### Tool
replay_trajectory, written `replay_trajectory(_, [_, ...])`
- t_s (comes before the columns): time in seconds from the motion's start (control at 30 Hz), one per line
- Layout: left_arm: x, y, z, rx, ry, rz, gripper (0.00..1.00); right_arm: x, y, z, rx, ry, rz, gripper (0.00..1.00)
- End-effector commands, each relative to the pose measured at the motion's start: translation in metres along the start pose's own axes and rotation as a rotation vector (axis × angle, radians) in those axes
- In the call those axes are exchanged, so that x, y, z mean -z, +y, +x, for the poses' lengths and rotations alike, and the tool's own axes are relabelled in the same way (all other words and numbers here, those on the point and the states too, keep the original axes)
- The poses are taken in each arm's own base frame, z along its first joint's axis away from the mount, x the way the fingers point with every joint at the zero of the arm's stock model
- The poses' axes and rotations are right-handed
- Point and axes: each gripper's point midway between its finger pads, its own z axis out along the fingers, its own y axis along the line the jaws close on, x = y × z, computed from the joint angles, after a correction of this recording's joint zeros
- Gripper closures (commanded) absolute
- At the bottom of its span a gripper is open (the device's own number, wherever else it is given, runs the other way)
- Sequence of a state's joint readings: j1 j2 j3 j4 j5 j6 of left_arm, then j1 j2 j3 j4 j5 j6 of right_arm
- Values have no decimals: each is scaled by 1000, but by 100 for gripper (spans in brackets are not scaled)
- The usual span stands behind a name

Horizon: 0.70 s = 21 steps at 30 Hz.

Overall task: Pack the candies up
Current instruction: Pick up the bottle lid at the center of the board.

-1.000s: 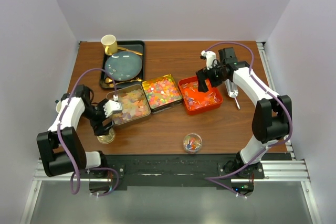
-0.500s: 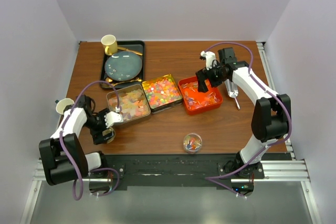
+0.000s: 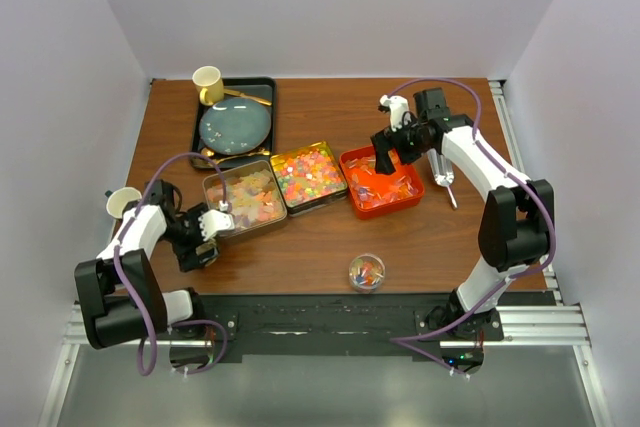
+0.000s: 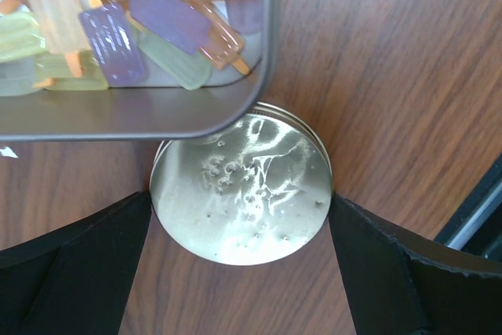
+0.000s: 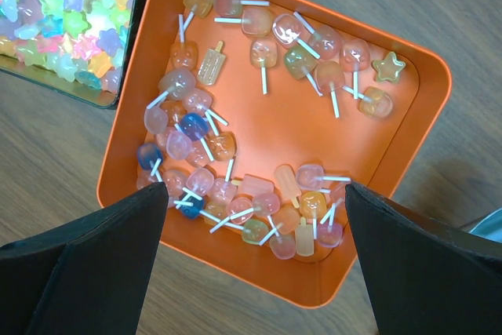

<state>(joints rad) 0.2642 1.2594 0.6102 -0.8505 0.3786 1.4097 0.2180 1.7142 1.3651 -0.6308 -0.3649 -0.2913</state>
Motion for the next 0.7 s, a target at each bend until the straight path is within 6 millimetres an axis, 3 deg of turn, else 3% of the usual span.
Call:
replay_trajectory(0.0, [2,19,-15,1,-70,-52,0,2,8,-15,23,-39,-44,1])
replay_trajectory(0.23, [-8,13,-14,59,-70,42,0,2,11,-18,37,-37,-53,1])
replay_trajectory(0.3, [-6,13,-14,52,-67,43,5,3,11,-17,38,-37,-53,1])
replay_trajectory(0.67, [41,4,-21,12,-63,15,12,9,15,-24,17,-65,-48,1])
